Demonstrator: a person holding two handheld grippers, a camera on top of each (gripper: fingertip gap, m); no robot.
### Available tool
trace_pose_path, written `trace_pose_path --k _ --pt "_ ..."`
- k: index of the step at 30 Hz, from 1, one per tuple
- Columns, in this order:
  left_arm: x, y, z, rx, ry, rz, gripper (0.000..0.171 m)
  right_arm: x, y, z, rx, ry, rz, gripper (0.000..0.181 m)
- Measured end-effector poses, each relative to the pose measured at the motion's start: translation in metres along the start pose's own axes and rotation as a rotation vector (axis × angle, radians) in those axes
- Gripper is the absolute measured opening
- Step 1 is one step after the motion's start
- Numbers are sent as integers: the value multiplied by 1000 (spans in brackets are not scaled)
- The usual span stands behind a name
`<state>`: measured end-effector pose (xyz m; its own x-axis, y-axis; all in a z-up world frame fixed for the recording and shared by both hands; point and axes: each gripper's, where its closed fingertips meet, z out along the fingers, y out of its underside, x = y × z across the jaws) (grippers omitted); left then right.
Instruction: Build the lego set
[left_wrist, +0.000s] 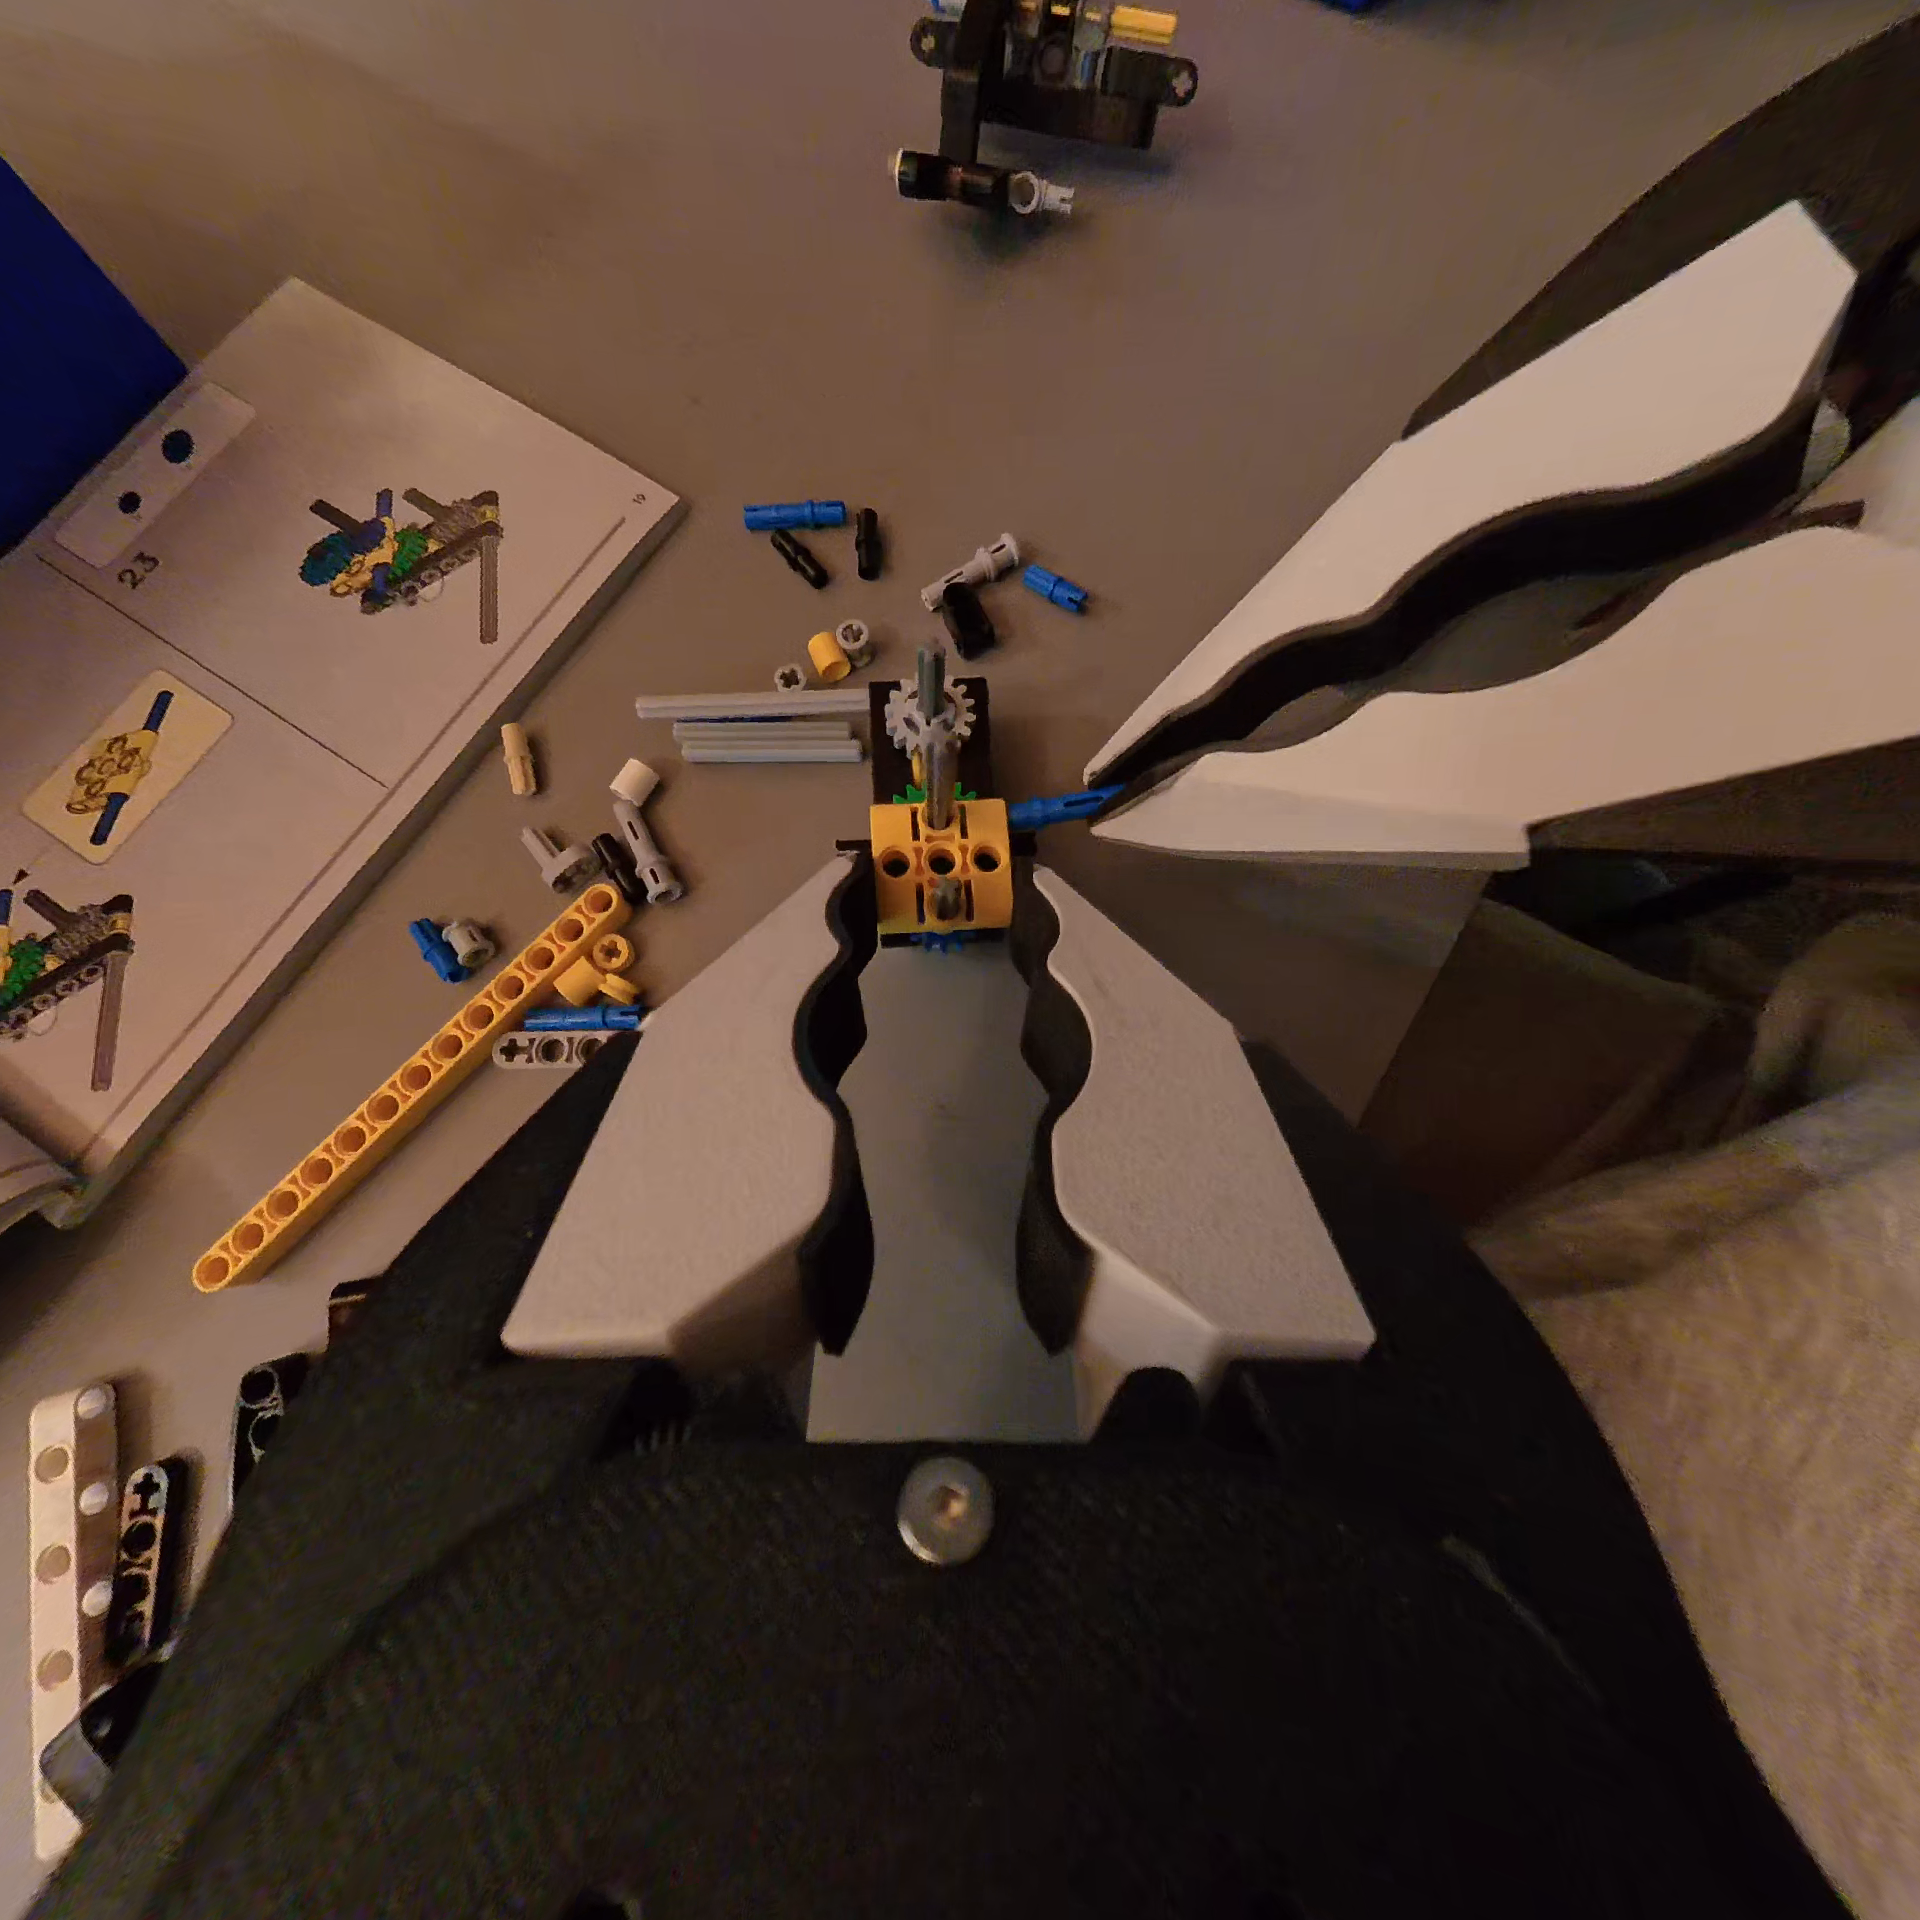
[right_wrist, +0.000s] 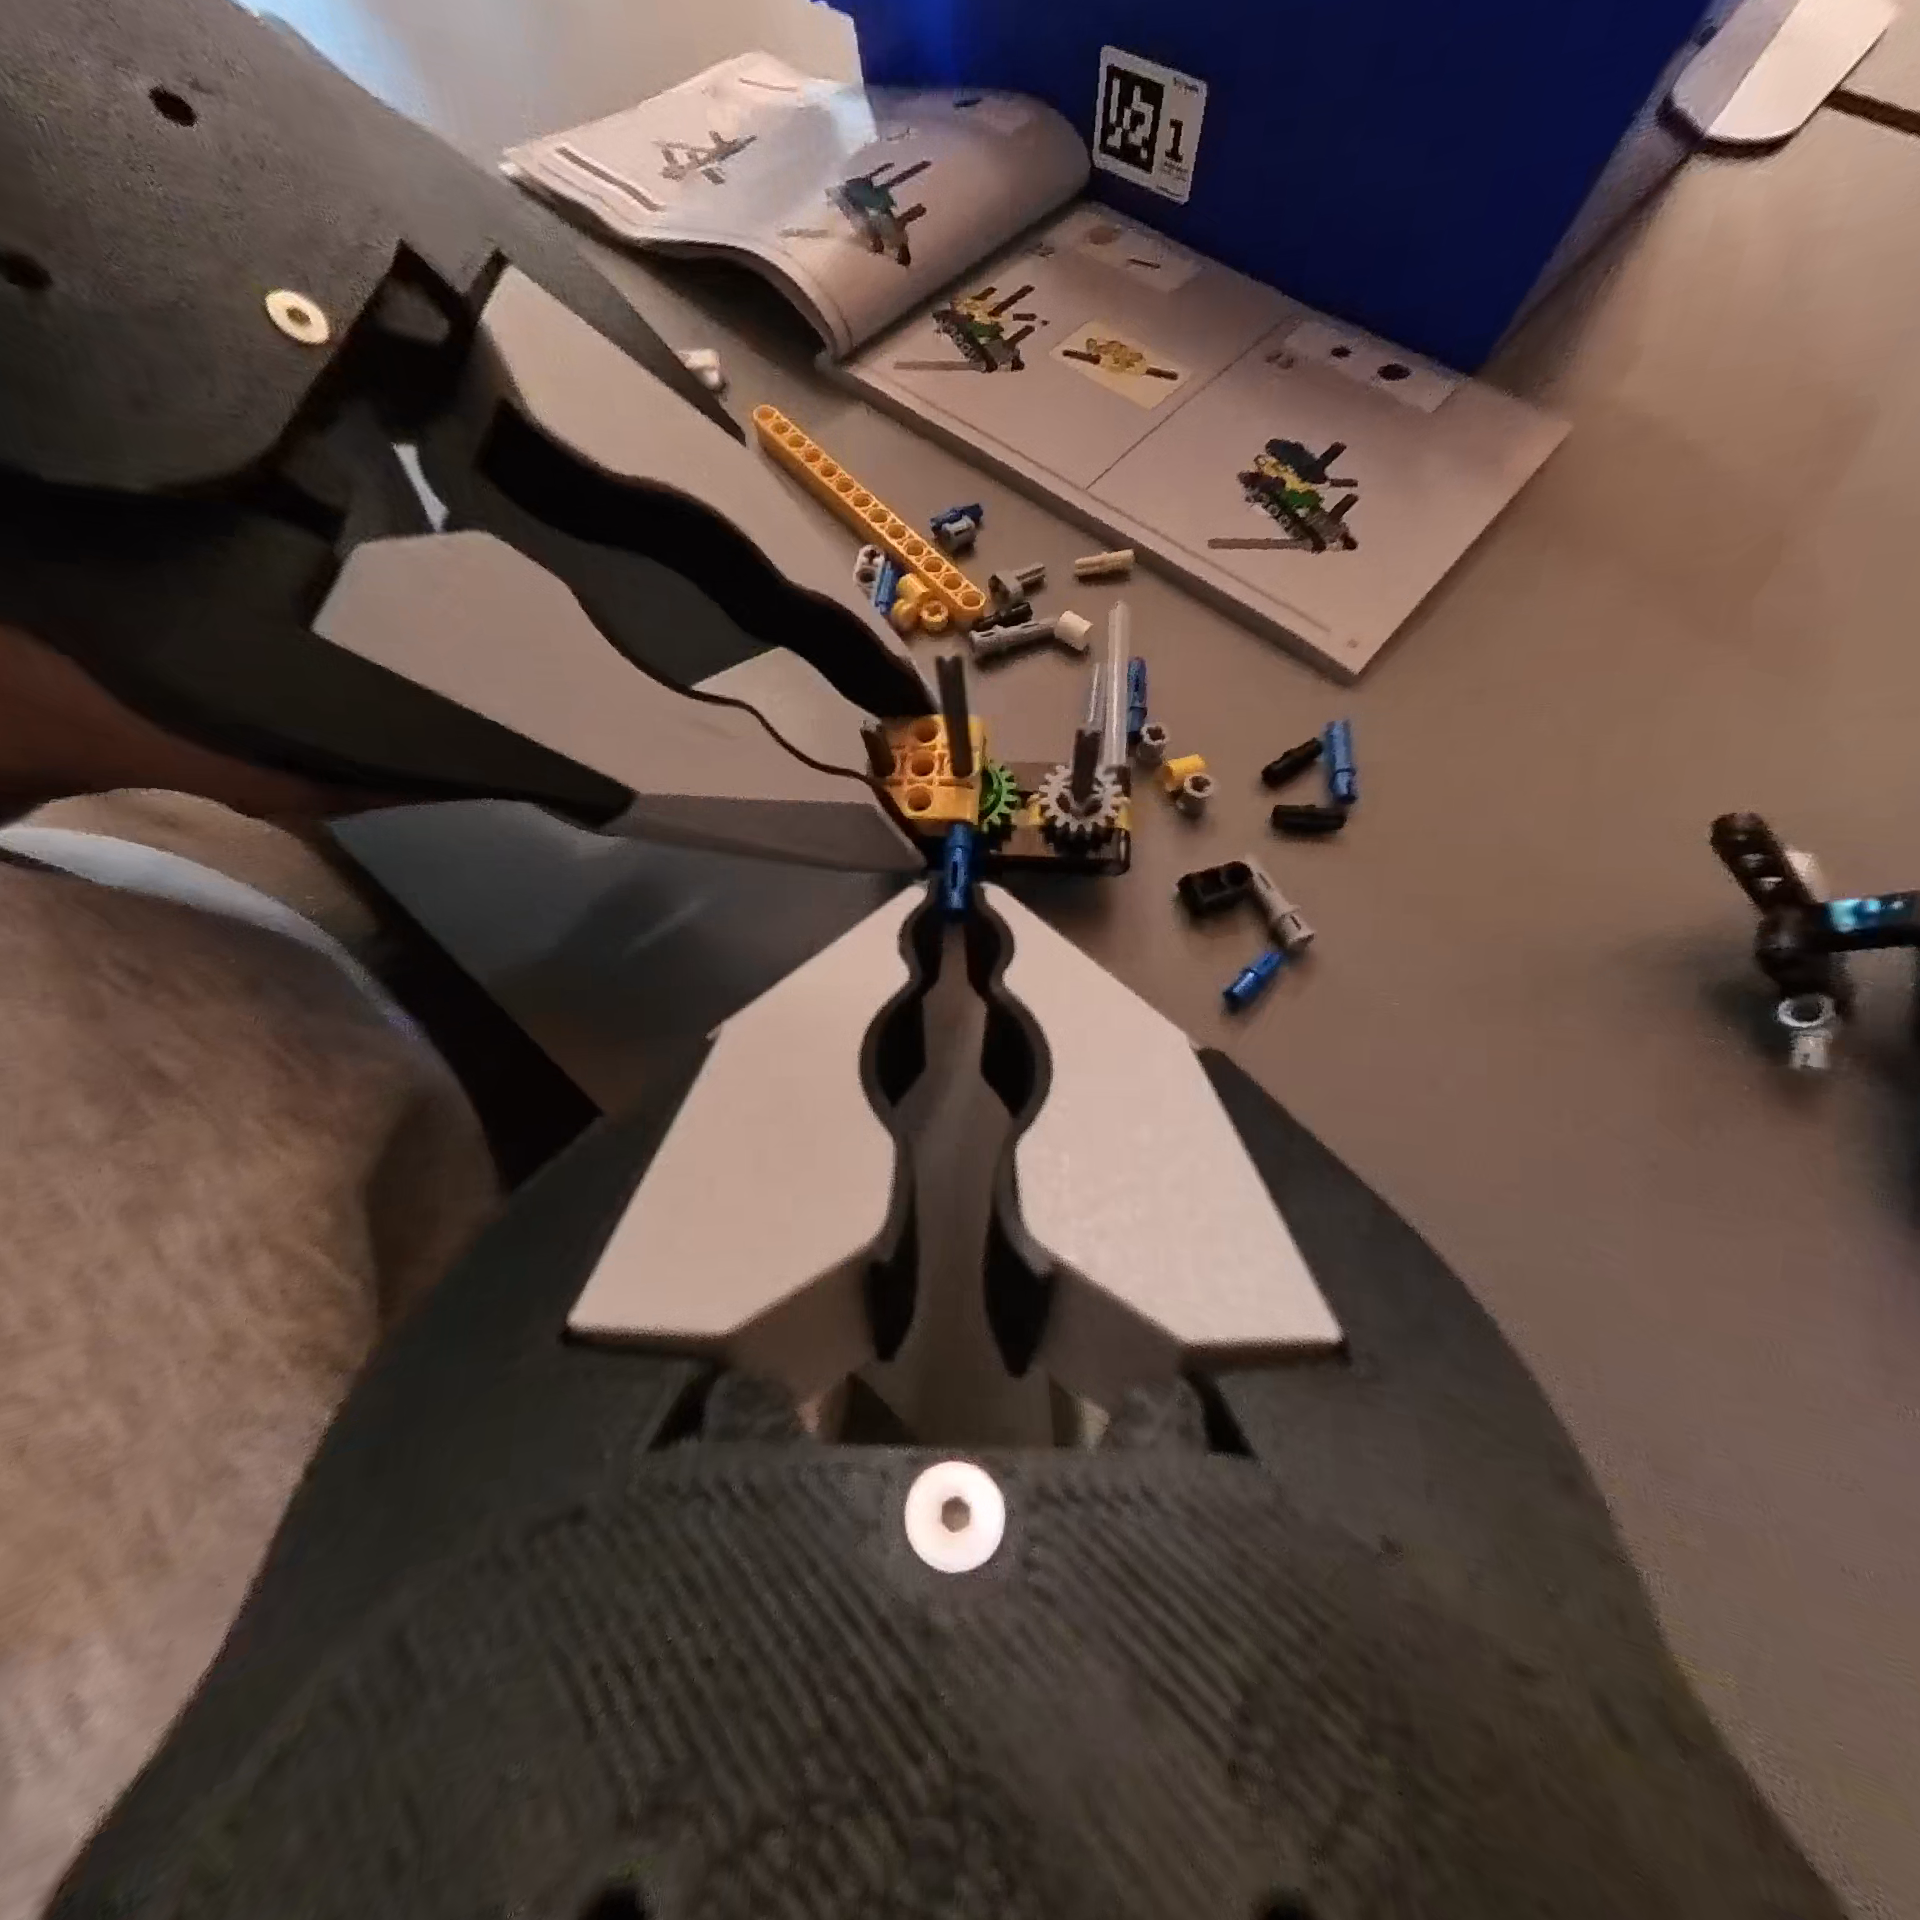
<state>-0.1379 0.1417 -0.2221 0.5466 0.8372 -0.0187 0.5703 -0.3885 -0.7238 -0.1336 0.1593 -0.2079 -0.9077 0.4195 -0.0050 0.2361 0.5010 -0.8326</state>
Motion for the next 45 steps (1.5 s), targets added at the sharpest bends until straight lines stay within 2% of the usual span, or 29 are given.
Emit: trace_pose_path --k 4,11,17,28,32,37,45 --pt "0 -1 0 15 63 -81 26 0 -1 1 16 19 -53 3" --pt "0 -1 0 27 106 -129 26 1 -2 1 70 -35 -1 3" --pt "4 -2 0 28 132 -139 26 0 -2 4 113 -154 203 3" --pt "0 -3 1 34 87 -91 26 1 -2 7 122 -127 152 3" --pt "-2 -5 -2 45 90 -104 29 3 -1 3 129 -119 141 14" --pt "2 -3 -5 50 120 -111 41 8 -6 -6 176 -125 159 17" --pt "19 1 -6 47 214 -134 41 22 -15 -18 258 -94 194 16"
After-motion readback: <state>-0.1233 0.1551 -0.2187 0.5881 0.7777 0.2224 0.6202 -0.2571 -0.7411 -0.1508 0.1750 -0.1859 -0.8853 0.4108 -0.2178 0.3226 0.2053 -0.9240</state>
